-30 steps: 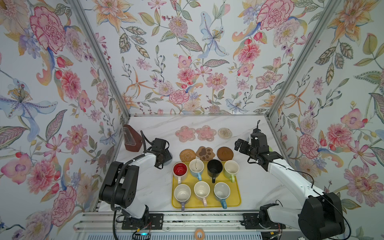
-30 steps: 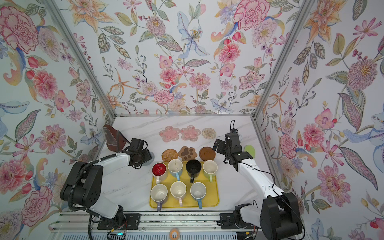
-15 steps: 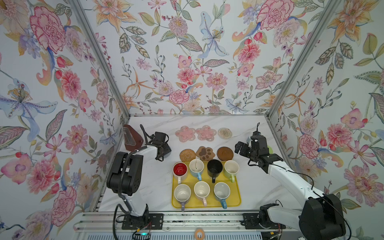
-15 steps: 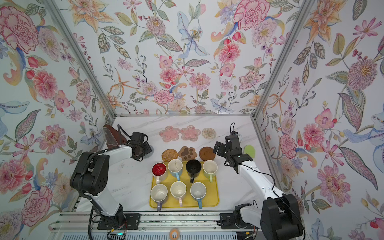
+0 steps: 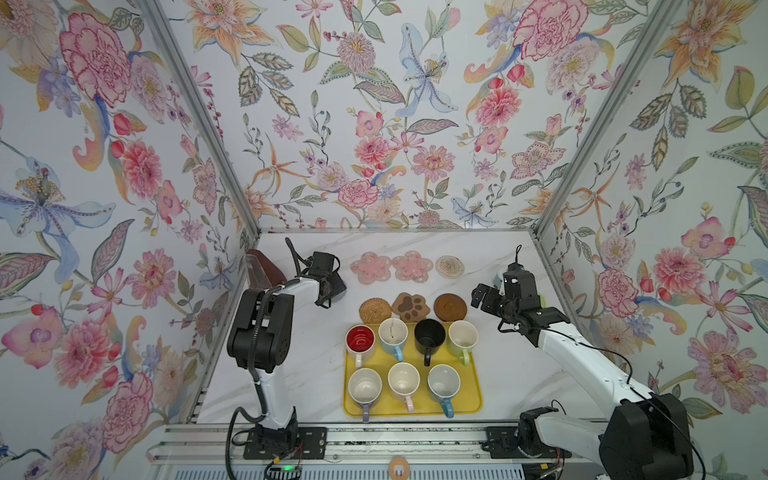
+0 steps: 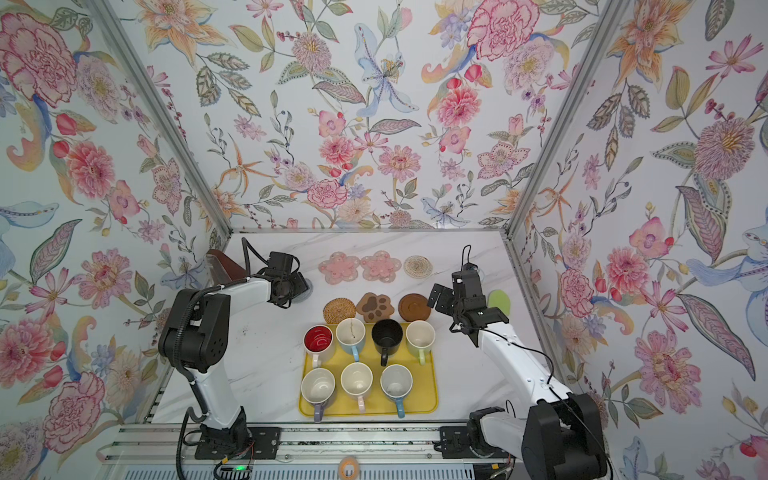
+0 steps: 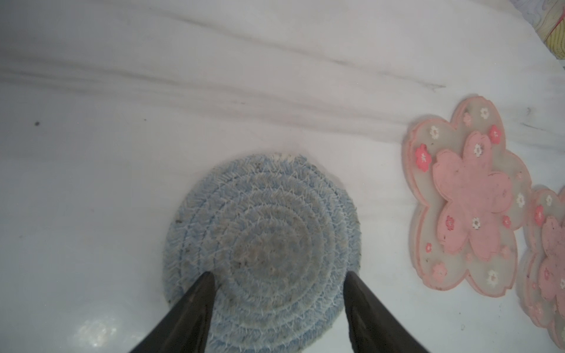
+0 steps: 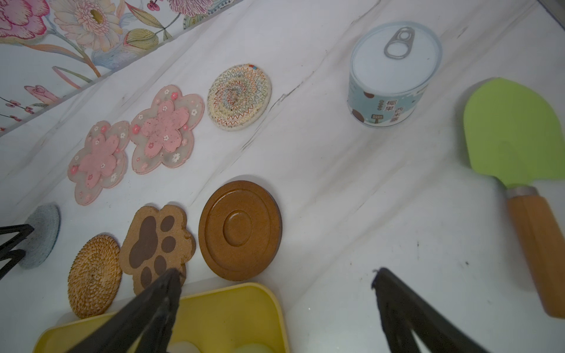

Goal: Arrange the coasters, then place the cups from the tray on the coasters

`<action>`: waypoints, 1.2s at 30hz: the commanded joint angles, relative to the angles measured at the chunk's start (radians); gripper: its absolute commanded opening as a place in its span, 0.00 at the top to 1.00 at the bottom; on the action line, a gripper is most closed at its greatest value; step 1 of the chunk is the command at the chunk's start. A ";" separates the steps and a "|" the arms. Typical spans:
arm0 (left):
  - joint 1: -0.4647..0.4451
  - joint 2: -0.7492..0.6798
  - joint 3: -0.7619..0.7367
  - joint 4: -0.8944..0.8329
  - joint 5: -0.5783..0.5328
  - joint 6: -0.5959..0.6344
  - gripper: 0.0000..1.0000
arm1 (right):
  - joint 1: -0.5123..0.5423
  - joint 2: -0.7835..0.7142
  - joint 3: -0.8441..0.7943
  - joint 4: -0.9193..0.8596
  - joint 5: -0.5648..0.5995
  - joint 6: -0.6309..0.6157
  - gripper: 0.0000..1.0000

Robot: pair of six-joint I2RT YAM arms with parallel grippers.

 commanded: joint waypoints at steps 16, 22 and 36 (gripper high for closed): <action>0.008 -0.298 -0.067 -0.004 0.072 0.110 0.23 | 0.018 0.241 0.224 -0.147 -0.068 -0.085 0.04; 0.008 -0.642 -0.281 0.148 0.019 0.152 0.10 | 0.019 0.337 0.295 -0.196 -0.104 -0.137 0.07; 0.011 -0.928 -0.498 0.107 -0.116 0.164 0.01 | 0.019 0.527 0.388 -0.232 -0.111 -0.196 0.09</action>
